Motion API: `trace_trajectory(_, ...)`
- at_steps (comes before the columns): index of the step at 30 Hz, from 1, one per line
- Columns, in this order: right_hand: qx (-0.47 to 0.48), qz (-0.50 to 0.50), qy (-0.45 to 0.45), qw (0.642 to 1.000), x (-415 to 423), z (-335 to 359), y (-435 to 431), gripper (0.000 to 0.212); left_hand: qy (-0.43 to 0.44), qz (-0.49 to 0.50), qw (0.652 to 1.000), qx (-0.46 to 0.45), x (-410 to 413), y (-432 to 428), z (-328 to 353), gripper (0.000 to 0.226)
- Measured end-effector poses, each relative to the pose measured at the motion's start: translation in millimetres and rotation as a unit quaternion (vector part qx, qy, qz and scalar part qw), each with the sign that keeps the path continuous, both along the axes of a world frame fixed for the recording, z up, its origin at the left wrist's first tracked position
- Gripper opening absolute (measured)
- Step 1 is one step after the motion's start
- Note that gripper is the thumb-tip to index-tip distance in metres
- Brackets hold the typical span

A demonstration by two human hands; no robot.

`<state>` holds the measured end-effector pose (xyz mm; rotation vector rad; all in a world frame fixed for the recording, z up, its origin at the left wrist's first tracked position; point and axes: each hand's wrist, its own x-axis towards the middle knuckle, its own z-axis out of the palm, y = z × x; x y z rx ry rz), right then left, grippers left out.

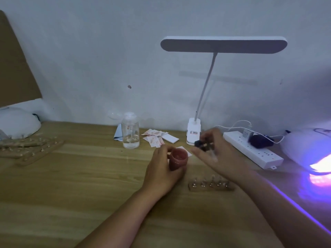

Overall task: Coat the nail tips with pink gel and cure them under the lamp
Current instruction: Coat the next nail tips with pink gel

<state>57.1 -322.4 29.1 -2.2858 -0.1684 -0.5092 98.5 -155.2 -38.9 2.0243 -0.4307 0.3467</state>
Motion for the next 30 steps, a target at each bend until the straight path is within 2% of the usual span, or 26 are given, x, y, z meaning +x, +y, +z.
trace_trajectory(4,0.099,-0.039,-0.019,0.994,-20,-21,-60,0.025,-0.004,-0.023,1.000,-0.010,-3,1,2,0.041)
trace_trajectory(6,0.103,-0.062,0.000,0.993,-32,-37,-84,0.019,-0.013,-0.036,0.999,0.002,-3,0,3,0.045)
trace_trajectory(8,0.048,-0.105,0.000,0.993,-40,-51,-100,0.025,-0.013,-0.050,0.999,0.017,-5,-1,4,0.049)
trace_trajectory(11,-0.087,-0.145,-0.023,0.985,-47,-59,-109,0.032,-0.011,-0.062,0.998,0.032,-6,-1,3,0.051)
trace_trajectory(15,-0.155,-0.159,-0.066,0.973,-51,-53,-109,0.012,-0.016,-0.053,0.997,0.046,-5,0,1,0.061)
trace_trajectory(17,-0.123,-0.168,-0.116,0.971,-54,-44,-98,0.016,-0.017,-0.052,0.997,0.053,-4,-1,-1,0.065)
trace_trajectory(20,0.049,-0.097,-0.123,0.986,-58,-24,-60,0.032,-0.019,-0.052,0.997,0.049,-3,-1,-2,0.064)
trace_trajectory(22,0.102,-0.027,-0.075,0.992,-55,-14,-33,0.025,-0.025,-0.045,0.998,0.044,-2,-2,-3,0.061)
trace_trajectory(24,0.141,0.033,-0.059,0.988,-48,-8,-10,0.007,-0.038,-0.033,0.998,0.042,-2,-3,-3,0.052)
trace_trajectory(27,0.155,0.019,-0.066,0.985,-37,-9,5,0.015,-0.053,-0.021,0.997,0.053,-3,-4,-3,0.040)
trace_trajectory(30,0.113,-0.012,-0.029,0.993,-28,-15,6,0.012,-0.061,-0.018,0.996,0.065,-1,-4,-5,0.043)
